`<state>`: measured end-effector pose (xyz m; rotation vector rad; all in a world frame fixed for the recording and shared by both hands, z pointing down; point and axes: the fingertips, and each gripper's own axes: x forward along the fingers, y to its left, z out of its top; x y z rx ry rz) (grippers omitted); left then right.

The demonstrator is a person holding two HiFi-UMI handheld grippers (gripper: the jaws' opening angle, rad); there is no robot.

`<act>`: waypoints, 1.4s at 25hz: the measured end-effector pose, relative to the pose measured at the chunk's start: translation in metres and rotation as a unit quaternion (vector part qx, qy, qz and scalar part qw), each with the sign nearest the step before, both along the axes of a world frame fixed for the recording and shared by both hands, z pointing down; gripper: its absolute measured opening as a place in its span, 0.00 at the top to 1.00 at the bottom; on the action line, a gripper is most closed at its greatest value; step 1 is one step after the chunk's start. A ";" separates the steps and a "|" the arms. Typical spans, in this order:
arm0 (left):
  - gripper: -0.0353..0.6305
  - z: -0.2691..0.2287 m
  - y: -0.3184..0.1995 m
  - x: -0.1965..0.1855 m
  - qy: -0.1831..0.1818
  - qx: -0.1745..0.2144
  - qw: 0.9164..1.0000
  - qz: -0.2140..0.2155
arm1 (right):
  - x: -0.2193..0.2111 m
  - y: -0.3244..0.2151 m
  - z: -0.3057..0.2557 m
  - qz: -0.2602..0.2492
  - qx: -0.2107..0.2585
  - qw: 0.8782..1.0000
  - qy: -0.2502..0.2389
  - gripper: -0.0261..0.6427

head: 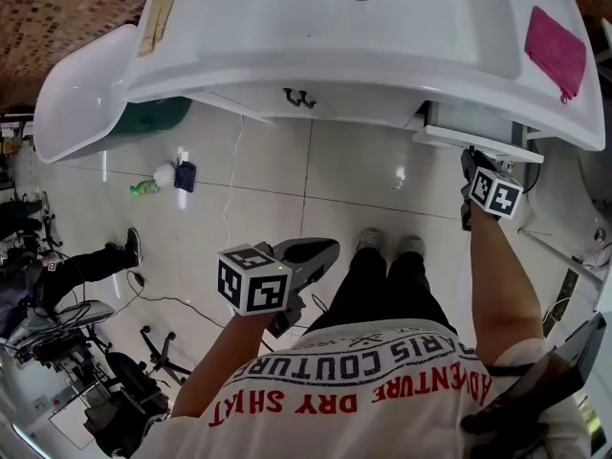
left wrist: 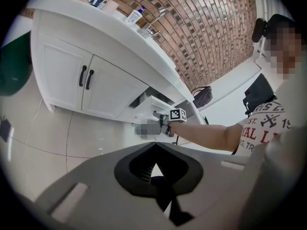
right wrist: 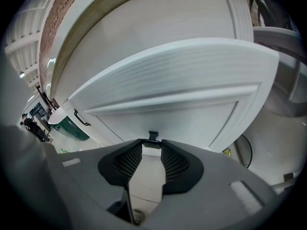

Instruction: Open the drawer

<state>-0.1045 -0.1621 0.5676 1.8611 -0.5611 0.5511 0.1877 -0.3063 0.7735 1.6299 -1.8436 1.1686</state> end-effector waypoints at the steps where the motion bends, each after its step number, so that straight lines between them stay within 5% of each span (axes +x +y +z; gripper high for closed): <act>1: 0.97 -0.002 0.001 0.001 0.001 0.002 1.000 0.003 | -0.002 0.007 0.000 -0.002 0.000 1.000 -0.002 0.77; 17: 0.97 -0.014 0.029 0.019 0.008 0.014 0.998 0.057 | -0.020 0.116 -0.002 -0.014 -0.015 1.000 -0.015 0.77; 33: 0.97 -0.009 0.028 0.009 0.011 0.012 0.998 0.054 | -0.021 0.114 0.003 -0.024 -0.032 0.999 -0.015 0.75; 35: 0.97 -0.009 0.028 0.010 0.015 0.012 0.998 0.055 | -0.022 0.114 0.003 -0.028 -0.037 0.999 -0.008 0.68</act>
